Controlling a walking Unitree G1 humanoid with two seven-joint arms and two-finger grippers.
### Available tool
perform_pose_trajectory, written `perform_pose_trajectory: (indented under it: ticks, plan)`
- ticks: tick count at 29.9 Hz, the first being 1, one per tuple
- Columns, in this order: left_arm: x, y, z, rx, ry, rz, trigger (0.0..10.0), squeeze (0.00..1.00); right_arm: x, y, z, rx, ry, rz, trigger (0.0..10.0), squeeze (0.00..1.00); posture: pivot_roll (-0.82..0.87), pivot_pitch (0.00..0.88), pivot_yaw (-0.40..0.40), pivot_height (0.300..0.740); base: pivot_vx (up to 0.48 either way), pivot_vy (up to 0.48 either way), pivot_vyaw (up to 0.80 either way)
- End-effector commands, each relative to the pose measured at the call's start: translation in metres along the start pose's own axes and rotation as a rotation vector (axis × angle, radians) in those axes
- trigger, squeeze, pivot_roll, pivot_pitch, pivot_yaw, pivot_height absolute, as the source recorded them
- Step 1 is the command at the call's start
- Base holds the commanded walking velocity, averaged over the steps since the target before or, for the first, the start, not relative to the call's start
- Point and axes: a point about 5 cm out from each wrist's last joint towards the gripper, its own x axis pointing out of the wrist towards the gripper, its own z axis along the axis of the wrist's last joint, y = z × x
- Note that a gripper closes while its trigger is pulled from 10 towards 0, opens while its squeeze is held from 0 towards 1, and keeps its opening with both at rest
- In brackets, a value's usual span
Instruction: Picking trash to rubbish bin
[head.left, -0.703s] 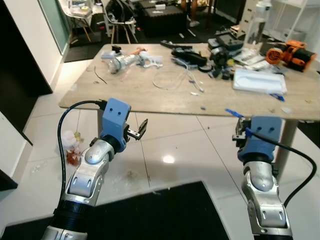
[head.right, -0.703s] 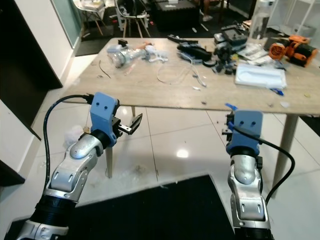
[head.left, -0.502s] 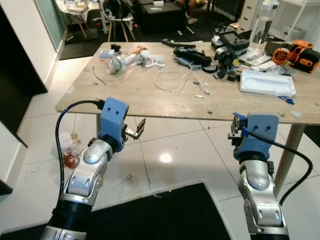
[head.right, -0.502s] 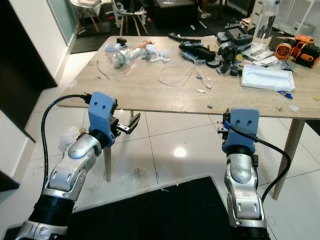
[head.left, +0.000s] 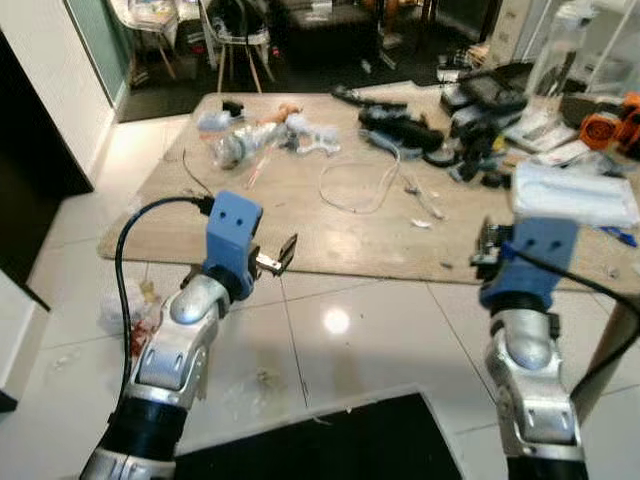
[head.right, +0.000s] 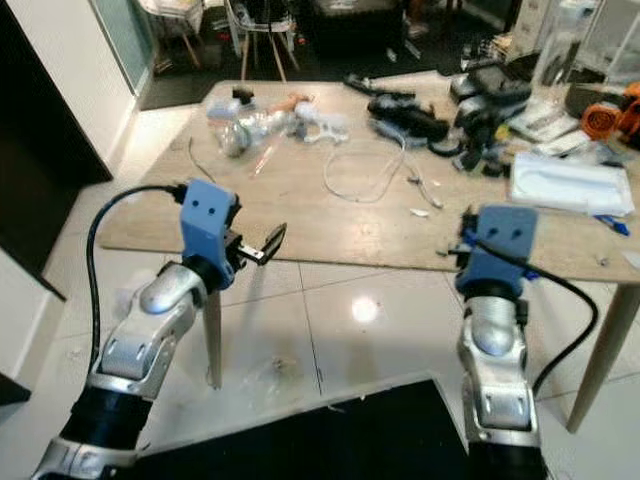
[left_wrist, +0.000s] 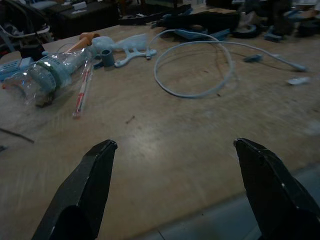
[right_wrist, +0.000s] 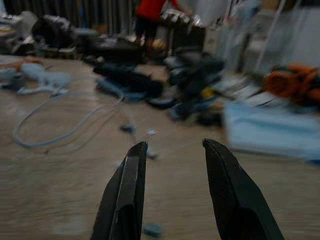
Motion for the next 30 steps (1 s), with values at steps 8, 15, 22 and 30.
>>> perform_pose_trajectory:
  ticks: [8, 15, 22, 30]
  plan:
    - [-0.0009, 0.0013, -0.0021, 0.008, 0.021, -0.007, 10.0, 0.00, -0.0002, -0.0032, -0.0029, 0.009, 0.023, 0.000, 10.0, 0.00, -0.06, 0.136, 0.106, 0.740, 0.442, 0.000, 0.00]
    - [-0.0006, -0.0001, -0.0029, 0.007, 0.026, -0.014, 10.0, 0.00, -0.0017, -0.0031, -0.0028, 0.017, 0.027, 0.009, 10.0, 0.00, -0.07, 0.140, 0.108, 0.740, 0.441, 0.000, 0.00]
    - [0.0000, -0.0005, -0.0013, 0.006, 0.021, -0.020, 10.0, 0.00, -0.0014, -0.0027, -0.0027, 0.022, 0.030, 0.010, 10.0, 0.00, -0.06, 0.141, 0.108, 0.740, 0.442, 0.000, 0.00]
    - [-0.0010, -0.0033, 0.0003, 0.010, 0.006, -0.045, 10.0, 0.00, -0.0038, -0.0007, -0.0043, 0.028, 0.040, 0.012, 10.0, 0.00, -0.06, 0.141, 0.108, 0.740, 0.198, 0.000, 0.00]
